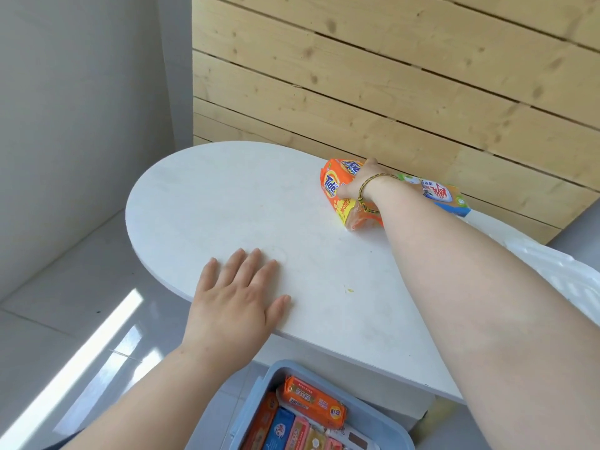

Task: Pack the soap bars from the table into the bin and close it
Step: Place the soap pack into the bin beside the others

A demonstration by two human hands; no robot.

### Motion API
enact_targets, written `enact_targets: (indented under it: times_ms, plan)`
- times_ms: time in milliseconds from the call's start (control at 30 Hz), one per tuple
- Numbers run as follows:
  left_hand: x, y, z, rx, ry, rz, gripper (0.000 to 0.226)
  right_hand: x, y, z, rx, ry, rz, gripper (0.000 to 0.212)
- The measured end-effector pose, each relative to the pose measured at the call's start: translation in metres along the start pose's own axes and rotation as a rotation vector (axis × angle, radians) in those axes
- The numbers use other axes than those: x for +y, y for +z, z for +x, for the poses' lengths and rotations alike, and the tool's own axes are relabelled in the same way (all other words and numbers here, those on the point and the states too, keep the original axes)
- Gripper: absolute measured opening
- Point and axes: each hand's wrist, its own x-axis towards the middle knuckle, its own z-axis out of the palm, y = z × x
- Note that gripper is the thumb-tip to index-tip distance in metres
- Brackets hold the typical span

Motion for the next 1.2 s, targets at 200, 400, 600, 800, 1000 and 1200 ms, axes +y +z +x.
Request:
enact_targets:
  times_ms: [200, 400, 600, 800, 1000, 1200]
  plan:
    - [-0.001, -0.001, -0.001, 0.026, 0.018, -0.036, 0.056, 0.011, -0.001, -0.024, -0.017, -0.027, -0.033, 0.073]
    - [0.001, -0.004, -0.013, 0.086, 0.047, -0.160, 0.051, 0.032, -0.010, -0.069, 0.035, -0.083, 0.185, 0.073]
    - [0.011, -0.011, -0.050, 0.336, 0.105, -0.287, 0.029, 0.060, -0.011, -0.145, -0.013, -0.211, 0.413, 0.079]
    - [0.011, -0.001, -0.077, 0.300, -0.083, -0.410, 0.019, 0.095, 0.015, -0.220, -0.188, -0.310, 0.567, 0.079]
    - [0.011, 0.052, -0.092, -0.103, -0.196, -0.492, 0.025, 0.127, 0.050, -0.258, -0.265, -0.330, 0.556, 0.080]
    - [-0.006, 0.100, -0.088, -0.384, -0.359, -0.517, 0.026, 0.150, 0.109, -0.258, -0.385, -0.203, 0.436, 0.085]
